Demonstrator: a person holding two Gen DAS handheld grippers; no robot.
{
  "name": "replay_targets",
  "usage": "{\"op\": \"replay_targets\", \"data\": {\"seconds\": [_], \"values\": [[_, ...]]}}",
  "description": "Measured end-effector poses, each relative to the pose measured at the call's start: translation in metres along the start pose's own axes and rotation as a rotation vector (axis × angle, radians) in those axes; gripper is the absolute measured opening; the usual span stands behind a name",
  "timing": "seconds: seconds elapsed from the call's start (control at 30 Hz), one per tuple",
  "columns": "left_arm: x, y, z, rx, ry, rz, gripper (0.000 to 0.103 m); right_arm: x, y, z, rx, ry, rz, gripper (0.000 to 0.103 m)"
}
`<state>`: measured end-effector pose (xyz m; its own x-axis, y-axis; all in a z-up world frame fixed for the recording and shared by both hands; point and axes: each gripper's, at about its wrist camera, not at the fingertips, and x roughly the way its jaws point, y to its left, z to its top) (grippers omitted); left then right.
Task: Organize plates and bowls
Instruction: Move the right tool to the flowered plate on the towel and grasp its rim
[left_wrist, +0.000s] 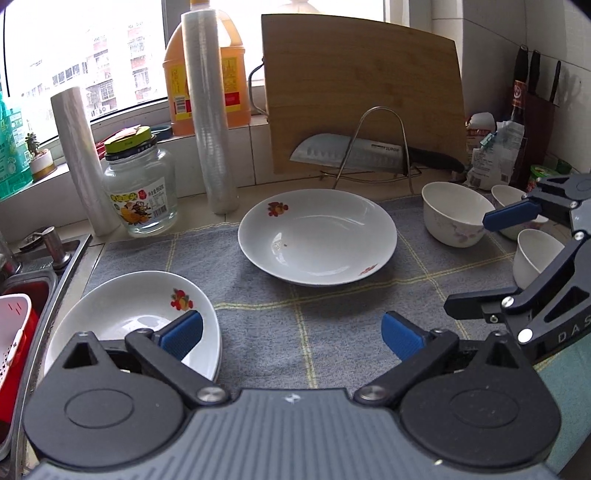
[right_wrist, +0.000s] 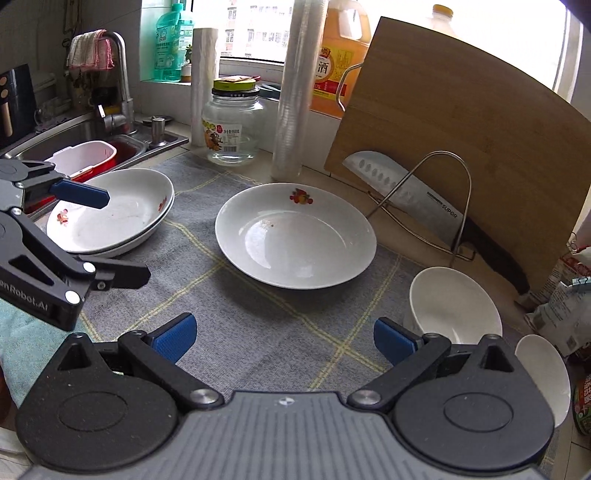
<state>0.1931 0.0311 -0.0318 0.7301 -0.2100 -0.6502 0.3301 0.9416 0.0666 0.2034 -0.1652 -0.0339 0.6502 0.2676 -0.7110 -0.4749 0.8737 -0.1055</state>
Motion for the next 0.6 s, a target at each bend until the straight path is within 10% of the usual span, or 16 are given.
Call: {"op": "replay_targets", "data": {"seconds": [0.6], "values": [[0.101, -0.026, 0.006, -0.032, 0.134, -0.132, 0.102, 0.025, -0.019, 0.035, 0.025, 0.093, -0.094, 0.103]]}}
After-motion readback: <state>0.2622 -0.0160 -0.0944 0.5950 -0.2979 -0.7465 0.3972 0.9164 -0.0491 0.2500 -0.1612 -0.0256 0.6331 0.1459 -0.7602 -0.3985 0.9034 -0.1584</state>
